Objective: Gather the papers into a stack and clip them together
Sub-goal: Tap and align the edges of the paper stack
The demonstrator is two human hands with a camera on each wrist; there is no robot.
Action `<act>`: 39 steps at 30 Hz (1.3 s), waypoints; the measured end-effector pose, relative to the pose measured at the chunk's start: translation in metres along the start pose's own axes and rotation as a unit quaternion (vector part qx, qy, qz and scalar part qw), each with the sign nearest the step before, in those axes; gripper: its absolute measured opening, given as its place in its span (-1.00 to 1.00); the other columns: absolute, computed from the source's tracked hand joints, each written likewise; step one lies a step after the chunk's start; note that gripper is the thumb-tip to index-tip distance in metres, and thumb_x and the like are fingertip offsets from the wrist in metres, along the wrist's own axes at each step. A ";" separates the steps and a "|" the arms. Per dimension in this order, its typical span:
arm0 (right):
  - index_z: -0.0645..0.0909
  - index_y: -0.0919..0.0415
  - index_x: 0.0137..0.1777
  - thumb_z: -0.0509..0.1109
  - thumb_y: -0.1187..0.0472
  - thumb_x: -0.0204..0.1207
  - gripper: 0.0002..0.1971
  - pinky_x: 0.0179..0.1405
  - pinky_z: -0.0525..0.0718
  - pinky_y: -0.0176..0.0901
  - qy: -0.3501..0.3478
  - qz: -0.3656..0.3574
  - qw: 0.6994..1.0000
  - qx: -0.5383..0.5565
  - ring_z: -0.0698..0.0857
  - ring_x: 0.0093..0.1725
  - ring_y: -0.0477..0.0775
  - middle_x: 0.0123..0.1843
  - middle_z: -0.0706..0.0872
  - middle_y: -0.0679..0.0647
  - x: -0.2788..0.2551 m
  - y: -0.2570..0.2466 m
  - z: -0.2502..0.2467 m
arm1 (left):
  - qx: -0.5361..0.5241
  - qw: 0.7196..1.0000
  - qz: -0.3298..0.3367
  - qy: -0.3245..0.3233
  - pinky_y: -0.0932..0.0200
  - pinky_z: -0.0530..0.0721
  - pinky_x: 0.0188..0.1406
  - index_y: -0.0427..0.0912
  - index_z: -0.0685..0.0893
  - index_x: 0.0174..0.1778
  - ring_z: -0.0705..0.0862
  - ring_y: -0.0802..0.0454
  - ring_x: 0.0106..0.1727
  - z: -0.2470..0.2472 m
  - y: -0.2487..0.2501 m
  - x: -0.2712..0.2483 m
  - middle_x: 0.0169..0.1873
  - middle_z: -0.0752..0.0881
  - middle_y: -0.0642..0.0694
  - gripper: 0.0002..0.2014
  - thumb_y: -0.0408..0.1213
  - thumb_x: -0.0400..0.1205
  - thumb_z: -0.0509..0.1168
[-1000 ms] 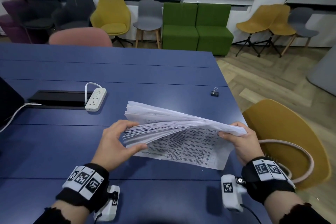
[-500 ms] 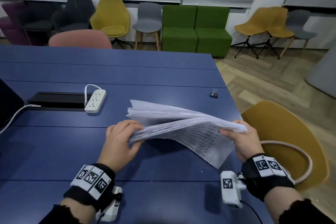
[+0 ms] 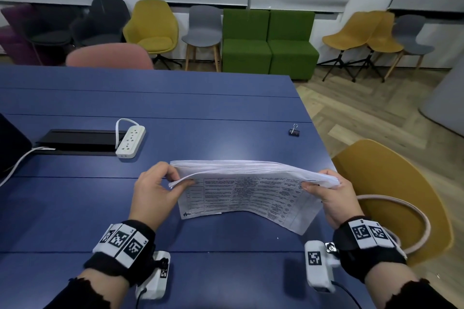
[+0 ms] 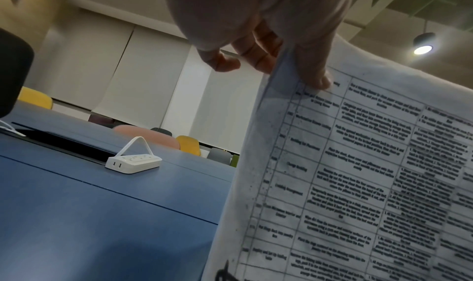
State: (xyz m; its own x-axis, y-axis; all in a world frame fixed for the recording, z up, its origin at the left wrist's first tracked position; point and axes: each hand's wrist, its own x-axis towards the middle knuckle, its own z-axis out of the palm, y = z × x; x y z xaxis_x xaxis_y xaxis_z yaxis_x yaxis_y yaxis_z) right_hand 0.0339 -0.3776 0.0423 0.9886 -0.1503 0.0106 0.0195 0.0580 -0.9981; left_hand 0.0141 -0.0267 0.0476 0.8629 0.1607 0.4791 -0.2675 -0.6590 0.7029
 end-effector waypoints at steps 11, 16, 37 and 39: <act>0.51 0.24 -0.37 0.63 0.44 0.12 -0.69 -0.11 0.52 -0.02 -0.003 0.013 1.000 -0.005 0.62 -0.21 0.15 -0.40 0.66 0.11 0.001 0.000 -0.003 | -0.036 0.990 -0.026 -0.132 0.35 0.39 -0.37 -0.01 0.34 -0.36 0.39 0.15 -0.39 -0.001 -0.003 0.008 -0.45 0.44 0.10 -0.61 -0.28 0.52 0.49; 0.56 0.24 -0.33 0.71 0.20 -0.06 -0.60 -0.13 0.56 -0.06 -0.010 0.020 1.000 -0.017 0.65 -0.19 0.15 -0.34 0.70 0.15 0.002 0.000 -0.006 | -0.058 0.983 -0.042 -0.167 0.39 0.33 -0.47 0.03 0.46 -0.39 0.35 0.18 -0.49 -0.006 -0.006 0.015 -0.56 0.44 0.16 -0.64 -0.33 0.46 0.55; 0.51 0.24 -0.36 0.52 0.60 0.25 -0.70 -0.20 0.56 -0.08 0.016 0.022 0.999 -0.031 0.62 -0.21 0.14 -0.37 0.67 0.12 0.003 -0.001 -0.001 | -0.133 0.983 -0.126 -0.027 0.41 0.52 -0.21 -0.16 0.67 -0.35 0.58 0.36 -0.38 -0.006 -0.008 0.019 -0.38 0.70 0.13 -0.78 -0.47 0.39 0.58; 0.49 0.25 -0.36 0.51 0.61 0.25 -0.69 -0.22 0.56 -0.11 0.013 0.026 0.999 -0.027 0.62 -0.24 0.12 -0.38 0.65 0.11 0.002 0.000 -0.002 | -0.151 0.976 -0.151 -0.036 0.24 0.55 0.07 -0.04 0.58 -0.27 0.64 0.37 -0.07 -0.003 -0.010 0.019 -0.08 0.68 0.05 -0.68 -0.48 0.40 0.57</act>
State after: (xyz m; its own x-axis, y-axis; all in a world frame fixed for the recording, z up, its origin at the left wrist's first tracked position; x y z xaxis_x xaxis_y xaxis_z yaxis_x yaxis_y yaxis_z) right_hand 0.0357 -0.3795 0.0426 0.9839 -0.1733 -0.0427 -0.0411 0.0127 -0.9991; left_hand 0.0317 -0.0145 0.0516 0.9469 0.2550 0.1957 -0.1012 -0.3413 0.9345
